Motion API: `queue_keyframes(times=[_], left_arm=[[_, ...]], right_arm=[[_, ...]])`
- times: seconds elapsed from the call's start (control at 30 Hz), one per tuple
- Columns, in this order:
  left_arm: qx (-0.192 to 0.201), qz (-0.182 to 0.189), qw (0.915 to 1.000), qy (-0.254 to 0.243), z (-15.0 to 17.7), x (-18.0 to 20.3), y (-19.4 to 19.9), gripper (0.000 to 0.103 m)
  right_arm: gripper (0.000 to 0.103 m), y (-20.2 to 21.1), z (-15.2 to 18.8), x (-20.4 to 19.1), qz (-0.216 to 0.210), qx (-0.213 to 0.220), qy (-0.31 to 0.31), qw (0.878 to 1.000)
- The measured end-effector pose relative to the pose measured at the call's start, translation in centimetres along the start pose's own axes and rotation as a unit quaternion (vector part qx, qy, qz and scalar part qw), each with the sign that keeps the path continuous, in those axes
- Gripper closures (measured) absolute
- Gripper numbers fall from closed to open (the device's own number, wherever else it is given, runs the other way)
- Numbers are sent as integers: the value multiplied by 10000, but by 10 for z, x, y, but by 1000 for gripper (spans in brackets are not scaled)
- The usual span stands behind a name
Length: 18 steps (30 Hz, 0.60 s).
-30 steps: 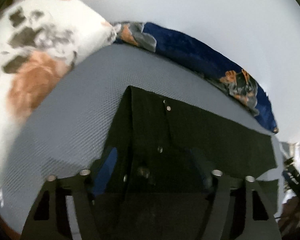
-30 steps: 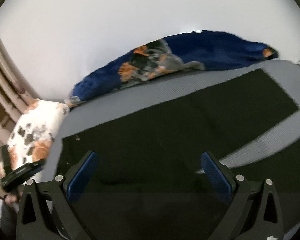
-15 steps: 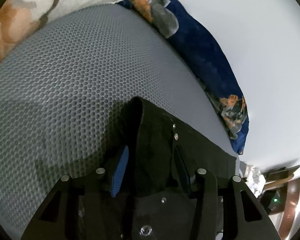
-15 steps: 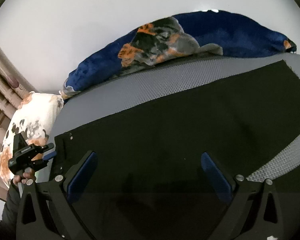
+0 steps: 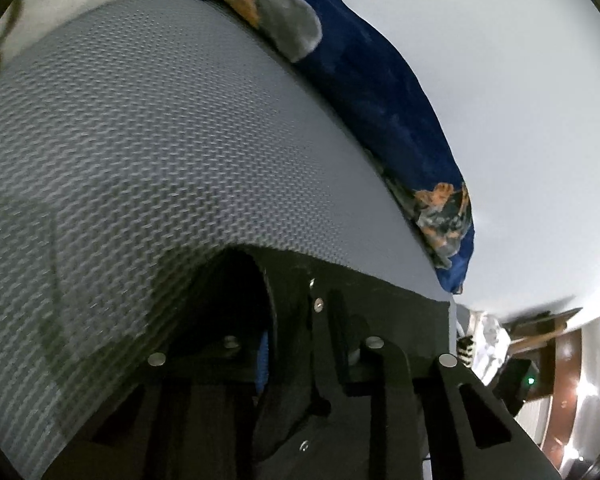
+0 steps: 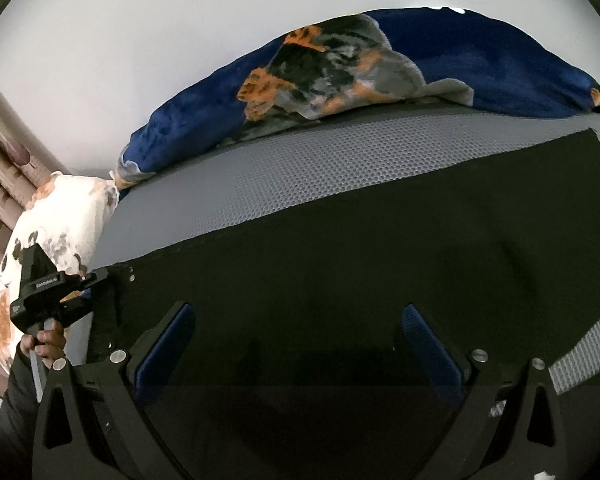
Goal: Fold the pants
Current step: 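Grasp the waistband of the black trousers with both grippers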
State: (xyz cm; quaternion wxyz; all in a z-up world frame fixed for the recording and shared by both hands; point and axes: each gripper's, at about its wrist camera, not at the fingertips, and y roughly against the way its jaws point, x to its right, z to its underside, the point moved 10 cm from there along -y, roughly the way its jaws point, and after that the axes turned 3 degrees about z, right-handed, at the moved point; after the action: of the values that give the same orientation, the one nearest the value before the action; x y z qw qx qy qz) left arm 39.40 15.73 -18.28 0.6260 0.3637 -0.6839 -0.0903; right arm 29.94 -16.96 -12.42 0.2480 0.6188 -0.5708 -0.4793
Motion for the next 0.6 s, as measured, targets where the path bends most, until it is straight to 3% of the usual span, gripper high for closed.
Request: queue_keyframes(times=[0.23, 0.3, 0.33, 0.47, 0.6], left_arm=[[-85, -20, 9999, 76, -11, -2, -28, 78], [-10, 27, 9999, 143, -11, -2, -28, 84], [46, -2, 10000, 74, -10, 0, -26, 93], [273, 14, 9992, -295, -6, 17, -9, 93], [547, 101, 9944, -894, 2, 58, 12, 94]], right_arm=[[0, -14, -10, 0, -2, -34, 184, 9998], [0, -20, -14, 1, -53, -98, 354, 9993], [0, -22, -16, 1, -66, -140, 439, 9989], [0, -30, -33, 4, -195, -282, 1066, 9937], [0, -39, -53, 5, -380, -469, 1829, 9813]])
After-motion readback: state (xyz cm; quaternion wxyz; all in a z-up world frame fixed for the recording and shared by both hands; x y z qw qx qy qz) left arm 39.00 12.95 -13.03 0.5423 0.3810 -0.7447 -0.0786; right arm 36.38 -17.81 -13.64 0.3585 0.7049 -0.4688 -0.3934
